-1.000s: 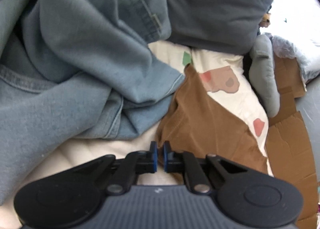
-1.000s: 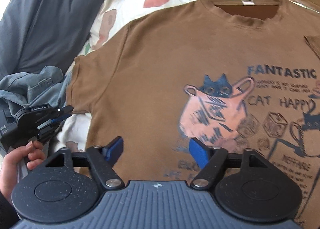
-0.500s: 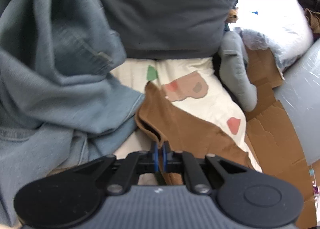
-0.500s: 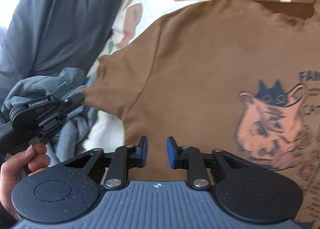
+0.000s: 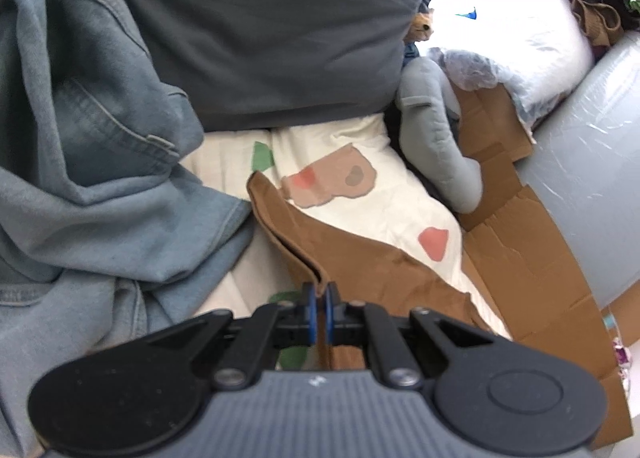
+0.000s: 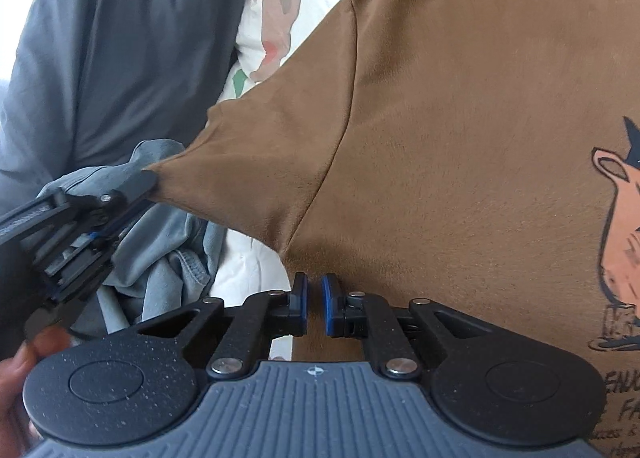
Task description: Fold clothes
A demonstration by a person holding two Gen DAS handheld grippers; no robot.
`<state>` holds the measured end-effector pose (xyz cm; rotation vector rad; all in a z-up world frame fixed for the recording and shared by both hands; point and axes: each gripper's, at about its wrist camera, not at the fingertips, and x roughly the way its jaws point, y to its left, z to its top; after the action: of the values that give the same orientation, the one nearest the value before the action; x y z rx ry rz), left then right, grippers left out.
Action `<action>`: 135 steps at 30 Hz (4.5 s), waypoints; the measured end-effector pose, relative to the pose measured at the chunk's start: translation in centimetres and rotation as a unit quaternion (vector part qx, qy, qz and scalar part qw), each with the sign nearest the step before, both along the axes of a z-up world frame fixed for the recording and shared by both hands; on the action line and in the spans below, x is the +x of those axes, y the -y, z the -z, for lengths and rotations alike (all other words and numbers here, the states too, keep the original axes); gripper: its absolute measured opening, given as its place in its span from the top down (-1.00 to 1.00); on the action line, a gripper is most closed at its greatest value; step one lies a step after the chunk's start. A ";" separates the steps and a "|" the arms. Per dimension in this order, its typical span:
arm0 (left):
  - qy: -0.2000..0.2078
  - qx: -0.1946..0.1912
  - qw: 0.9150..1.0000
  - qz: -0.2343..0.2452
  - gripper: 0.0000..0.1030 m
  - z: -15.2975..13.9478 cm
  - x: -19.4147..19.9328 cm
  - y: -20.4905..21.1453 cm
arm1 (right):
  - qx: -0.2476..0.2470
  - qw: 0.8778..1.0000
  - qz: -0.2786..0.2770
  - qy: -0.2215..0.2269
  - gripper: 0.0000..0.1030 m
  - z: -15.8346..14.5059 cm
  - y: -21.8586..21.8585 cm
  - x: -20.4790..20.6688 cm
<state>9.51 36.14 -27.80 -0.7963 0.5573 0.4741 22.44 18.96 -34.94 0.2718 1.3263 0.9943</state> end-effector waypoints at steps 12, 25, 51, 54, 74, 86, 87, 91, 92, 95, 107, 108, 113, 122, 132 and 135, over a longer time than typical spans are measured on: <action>0.012 -0.020 0.999 0.034 0.92 0.4 0.5 2.8 | -0.003 1.000 0.018 -0.014 0.93 1.9 -1.4 0.5; 0.012 -0.032 0.994 0.101 0.92 1.1 1.8 5.6 | 0.006 0.999 0.037 -0.021 0.89 3.2 -1.1 -0.1; -0.086 -0.027 0.992 0.086 0.60 3.9 0.4 4.1 | 0.008 0.999 0.044 -0.015 0.35 1.5 3.4 -1.3; -0.101 0.000 0.990 0.097 0.60 4.6 1.2 4.4 | -0.003 0.998 0.058 0.011 0.25 0.6 4.1 -1.0; -0.158 0.056 0.975 0.147 0.68 7.3 4.2 6.0 | -0.045 0.991 0.032 0.118 0.36 -0.5 2.9 2.5; -0.169 0.074 0.971 0.151 0.91 6.9 4.2 6.1 | -0.029 0.993 0.050 0.101 0.93 -2.6 3.9 1.4; -0.170 0.074 0.971 0.151 0.91 6.9 4.2 6.1 | -0.031 0.993 0.051 0.101 0.93 -2.6 4.0 1.1; -0.173 0.066 0.971 0.152 0.90 6.9 4.3 5.7 | -0.041 0.993 0.048 0.099 0.93 -2.0 4.1 0.3; -0.175 0.064 0.970 0.154 0.90 6.8 4.4 5.7 | -0.046 0.993 0.045 0.097 0.93 -1.6 4.1 0.2; -0.177 0.060 0.969 0.159 0.84 6.3 4.4 5.4 | -0.064 0.993 0.042 0.092 0.92 -0.4 4.0 0.0; -0.160 0.112 0.969 0.149 0.67 3.6 4.4 1.7 | -0.058 0.994 0.070 0.064 0.48 -0.9 5.8 -0.4; -0.158 0.117 0.969 0.151 0.64 3.7 4.6 1.4 | -0.056 0.994 0.070 0.065 0.47 -1.0 5.9 -0.4; -0.162 0.128 0.965 0.158 0.62 4.8 5.6 0.2 | -0.057 0.993 0.064 0.082 0.42 -2.0 6.3 -0.6; -0.179 0.146 0.959 0.164 0.57 6.7 6.7 -0.7 | -0.054 0.992 0.063 0.100 0.41 -2.9 6.8 0.0; -0.185 0.163 0.951 0.186 0.88 7.3 7.4 -0.1 | -0.046 0.992 0.055 0.108 0.41 -3.1 6.1 -0.3; -0.180 0.153 0.953 0.190 0.97 6.7 7.3 0.0 | -0.040 0.992 0.050 0.112 0.41 -3.3 5.7 -0.2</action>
<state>16.80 36.11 -34.46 -0.2896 0.9297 0.3369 22.20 13.27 -31.69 0.1587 1.1348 0.8584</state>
